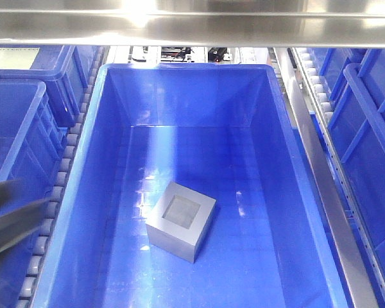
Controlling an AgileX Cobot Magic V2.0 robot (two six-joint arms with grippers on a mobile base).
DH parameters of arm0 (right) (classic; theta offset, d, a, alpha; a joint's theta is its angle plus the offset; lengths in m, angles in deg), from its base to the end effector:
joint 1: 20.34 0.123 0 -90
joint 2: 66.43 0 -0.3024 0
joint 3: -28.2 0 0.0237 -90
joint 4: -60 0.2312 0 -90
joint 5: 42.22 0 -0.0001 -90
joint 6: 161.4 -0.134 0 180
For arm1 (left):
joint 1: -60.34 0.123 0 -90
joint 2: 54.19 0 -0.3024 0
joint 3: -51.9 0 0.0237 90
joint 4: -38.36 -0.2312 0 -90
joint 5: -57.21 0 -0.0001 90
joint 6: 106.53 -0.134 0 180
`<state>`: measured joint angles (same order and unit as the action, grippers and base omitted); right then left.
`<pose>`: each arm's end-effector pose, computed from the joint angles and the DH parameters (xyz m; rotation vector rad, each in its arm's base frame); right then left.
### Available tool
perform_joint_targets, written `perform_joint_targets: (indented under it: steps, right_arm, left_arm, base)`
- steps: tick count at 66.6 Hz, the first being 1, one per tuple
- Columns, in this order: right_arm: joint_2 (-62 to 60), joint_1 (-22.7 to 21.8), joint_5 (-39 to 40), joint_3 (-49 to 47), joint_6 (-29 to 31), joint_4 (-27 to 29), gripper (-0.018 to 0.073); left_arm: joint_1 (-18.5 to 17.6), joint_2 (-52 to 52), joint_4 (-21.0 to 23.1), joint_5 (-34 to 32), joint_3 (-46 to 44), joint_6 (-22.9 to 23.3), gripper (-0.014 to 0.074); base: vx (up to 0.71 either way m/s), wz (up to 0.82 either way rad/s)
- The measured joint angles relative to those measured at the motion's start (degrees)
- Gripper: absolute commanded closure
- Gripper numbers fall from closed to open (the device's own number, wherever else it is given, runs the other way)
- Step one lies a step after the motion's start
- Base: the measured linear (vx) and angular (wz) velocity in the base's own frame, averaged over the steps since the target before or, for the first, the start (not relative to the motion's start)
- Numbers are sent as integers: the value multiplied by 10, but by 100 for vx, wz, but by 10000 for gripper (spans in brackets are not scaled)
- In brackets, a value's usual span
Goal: Sort gray base to blue bin
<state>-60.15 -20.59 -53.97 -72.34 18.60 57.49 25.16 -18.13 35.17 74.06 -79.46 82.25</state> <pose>0.0611 -0.0015 0.1793 -0.0261 1.7013 -0.0429 0.0951 -0.0644 0.3191 0.4459 1.7432 -0.4999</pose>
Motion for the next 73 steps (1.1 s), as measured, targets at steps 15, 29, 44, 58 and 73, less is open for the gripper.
perform_joint_targets:
  steps: [15,29,44,58,73]
  right_arm:
    - [0,0,0,0,0,0,564]
    - [0,0,0,0,0,0,564]
    - [0,0,0,0,0,0,564]
    - [0,0,0,0,0,0,564]
    - [0,0,0,0,0,0,564]
  left_arm:
    - [0,-162,0,89,9,-35,203]
    - [0,-203,0,131,10,-39,222]
    - [0,-203,0,137,13,-39,556]
    - [0,-203,0,137,13,-39,605]
    - [0,-203,0,137,13,-39,605]
  base:
    - [0,0]
    - [0,0]
    - [0,0]
    - [0,0]
    - [0,0]
